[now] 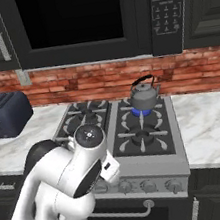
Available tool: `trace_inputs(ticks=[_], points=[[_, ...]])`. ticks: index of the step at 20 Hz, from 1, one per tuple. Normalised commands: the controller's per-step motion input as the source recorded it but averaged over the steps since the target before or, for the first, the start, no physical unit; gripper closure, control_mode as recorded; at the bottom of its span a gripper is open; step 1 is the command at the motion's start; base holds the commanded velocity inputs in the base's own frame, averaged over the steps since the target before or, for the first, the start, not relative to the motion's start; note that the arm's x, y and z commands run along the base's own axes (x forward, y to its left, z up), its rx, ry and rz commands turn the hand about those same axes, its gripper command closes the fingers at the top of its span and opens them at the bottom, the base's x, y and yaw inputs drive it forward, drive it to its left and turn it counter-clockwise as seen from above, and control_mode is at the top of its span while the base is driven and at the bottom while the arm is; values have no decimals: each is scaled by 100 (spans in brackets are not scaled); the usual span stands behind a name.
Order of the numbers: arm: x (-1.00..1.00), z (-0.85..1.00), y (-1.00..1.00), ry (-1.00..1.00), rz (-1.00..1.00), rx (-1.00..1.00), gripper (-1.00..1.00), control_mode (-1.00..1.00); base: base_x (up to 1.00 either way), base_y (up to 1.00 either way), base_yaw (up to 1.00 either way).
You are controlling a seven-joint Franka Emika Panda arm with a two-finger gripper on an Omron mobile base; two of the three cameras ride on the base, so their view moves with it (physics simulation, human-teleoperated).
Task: Lower the heat of the kettle.
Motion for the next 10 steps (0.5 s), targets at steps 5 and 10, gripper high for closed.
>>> trace_inputs(ticks=[5, 10], points=[[-31, -26, -32, -4, -3, 0, -100, -100, 0, 0, 0], [-47, -27, -17, -9, 0, 0, -100, -100, 0, 0, 0]])
